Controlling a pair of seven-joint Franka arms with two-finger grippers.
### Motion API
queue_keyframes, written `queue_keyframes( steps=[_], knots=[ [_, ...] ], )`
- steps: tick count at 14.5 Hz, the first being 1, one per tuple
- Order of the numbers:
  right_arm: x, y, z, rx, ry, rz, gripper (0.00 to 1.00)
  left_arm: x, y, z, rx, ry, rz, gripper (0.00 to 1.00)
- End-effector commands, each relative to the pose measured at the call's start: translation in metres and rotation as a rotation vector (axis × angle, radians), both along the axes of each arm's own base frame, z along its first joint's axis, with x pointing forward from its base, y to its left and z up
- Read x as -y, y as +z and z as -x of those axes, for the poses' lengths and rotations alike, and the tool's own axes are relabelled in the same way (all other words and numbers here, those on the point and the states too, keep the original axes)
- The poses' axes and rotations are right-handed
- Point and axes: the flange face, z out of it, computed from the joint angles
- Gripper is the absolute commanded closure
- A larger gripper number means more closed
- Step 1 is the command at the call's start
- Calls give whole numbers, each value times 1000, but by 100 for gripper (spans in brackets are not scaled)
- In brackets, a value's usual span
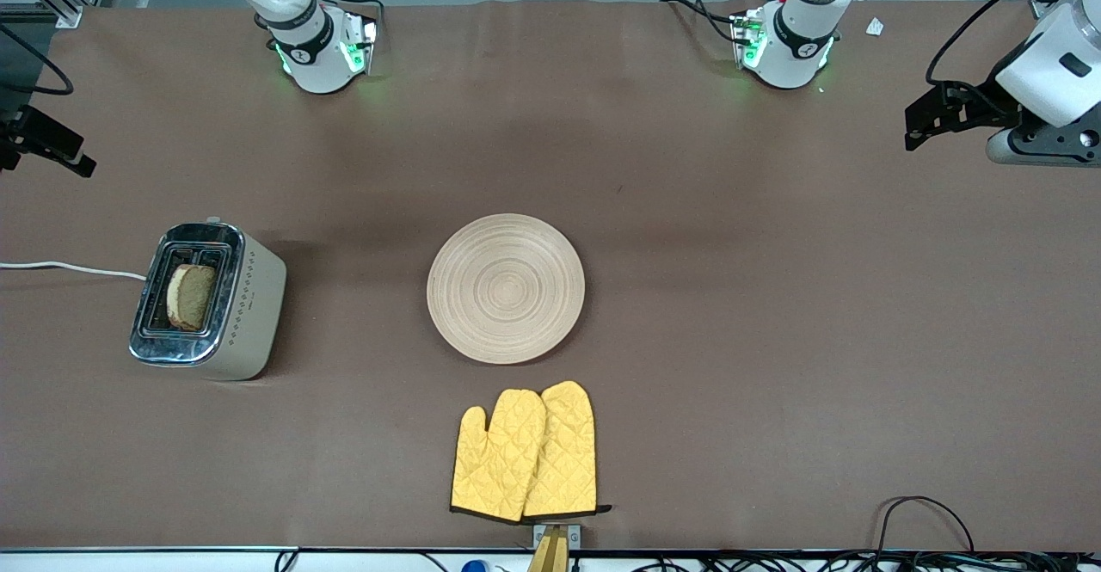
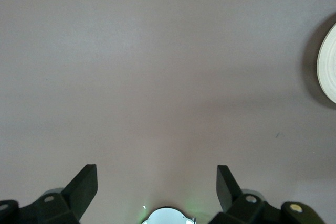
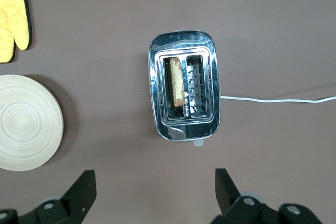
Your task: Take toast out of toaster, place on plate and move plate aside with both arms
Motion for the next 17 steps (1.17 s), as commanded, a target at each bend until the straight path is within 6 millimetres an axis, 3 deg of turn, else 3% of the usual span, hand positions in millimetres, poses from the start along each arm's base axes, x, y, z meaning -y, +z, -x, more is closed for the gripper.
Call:
queue_keyframes(
  steps=[1, 5, 9, 11, 14, 17],
  knots=[
    [-1, 2, 1, 0, -5, -16, 0, 0, 5, -2, 2, -7, 15, 0],
    [1, 0, -1, 3, -9, -13, 0, -3, 2, -5, -3, -6, 9, 0],
    [7, -18, -7, -42, -18, -1, 0, -3, -1, -7, -7, -2, 7, 0],
    [12, -52, -26, -94, -31, -10, 0, -3, -1, -7, -7, 0, 9, 0],
    [19, -133, -63, -200, -57, -79, 0, -1, -2, -7, -9, -2, 7, 0],
    [22, -194, -93, -216, -14, -60, 0, -1, -1, -6, -5, 3, 4, 0]
  ],
)
